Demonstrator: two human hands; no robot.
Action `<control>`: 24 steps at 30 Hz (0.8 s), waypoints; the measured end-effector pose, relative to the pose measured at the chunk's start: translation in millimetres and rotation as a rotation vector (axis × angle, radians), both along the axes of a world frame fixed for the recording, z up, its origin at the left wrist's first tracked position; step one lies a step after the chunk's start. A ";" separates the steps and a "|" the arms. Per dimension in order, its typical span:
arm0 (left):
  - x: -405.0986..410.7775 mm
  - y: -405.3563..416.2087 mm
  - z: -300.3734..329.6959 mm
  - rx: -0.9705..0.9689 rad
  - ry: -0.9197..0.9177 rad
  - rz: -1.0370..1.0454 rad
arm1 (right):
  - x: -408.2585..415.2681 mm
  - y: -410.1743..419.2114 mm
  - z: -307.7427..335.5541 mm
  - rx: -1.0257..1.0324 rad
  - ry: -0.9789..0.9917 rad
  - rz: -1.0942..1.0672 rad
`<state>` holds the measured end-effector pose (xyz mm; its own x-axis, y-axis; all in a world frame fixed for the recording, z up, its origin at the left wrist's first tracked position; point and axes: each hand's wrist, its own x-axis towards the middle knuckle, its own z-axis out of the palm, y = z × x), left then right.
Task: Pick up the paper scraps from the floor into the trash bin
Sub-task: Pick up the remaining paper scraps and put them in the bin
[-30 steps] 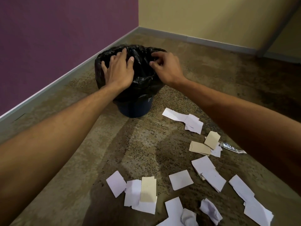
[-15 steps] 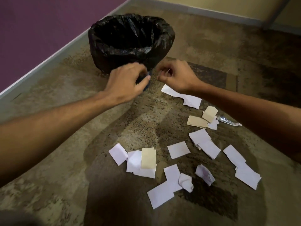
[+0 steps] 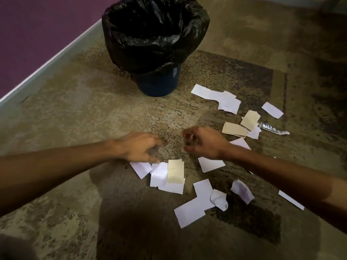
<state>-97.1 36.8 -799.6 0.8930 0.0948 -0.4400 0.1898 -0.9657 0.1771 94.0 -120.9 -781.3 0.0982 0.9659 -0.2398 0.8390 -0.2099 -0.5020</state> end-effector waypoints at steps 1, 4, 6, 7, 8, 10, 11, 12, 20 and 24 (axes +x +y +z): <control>-4.8 -0.9 -3.8 0.015 0.031 -0.014 | -4.6 -4.0 -3.4 -0.012 -0.006 0.014; -14.8 -3.1 -7.7 0.099 0.121 -0.036 | -19.2 -12.4 -15.6 -0.086 -0.073 0.071; -20.0 -3.7 -10.0 0.140 0.161 -0.048 | -27.2 -16.6 -27.1 -0.146 -0.128 0.117; -21.6 -3.6 -11.6 0.143 0.177 -0.054 | -30.4 -18.9 -32.6 -0.175 -0.140 0.140; -23.2 -3.0 -13.6 0.143 0.183 -0.063 | -33.2 -21.0 -37.1 -0.203 -0.148 0.162; -25.2 -1.9 -14.8 0.157 0.175 -0.107 | -39.3 -25.6 -43.3 -0.237 -0.167 0.201; -25.9 -1.1 -15.4 0.172 0.170 -0.133 | -42.6 -28.1 -46.2 -0.235 -0.183 0.214; -26.6 -0.8 -15.4 0.182 0.163 -0.159 | -45.9 -30.8 -48.7 -0.225 -0.200 0.216; -28.8 -0.5 -20.5 0.027 0.153 -0.077 | -60.4 -37.6 -55.2 -0.190 -0.269 0.197; -11.3 9.4 -9.7 -0.139 0.189 0.110 | -63.4 -42.1 -56.8 -0.163 -0.251 0.193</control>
<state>-108.4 46.2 -809.3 0.7810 0.1140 -0.6140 0.3348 -0.9064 0.2576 30.5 -162.9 -838.0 -0.0071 0.9233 -0.3839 0.9640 -0.0958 -0.2481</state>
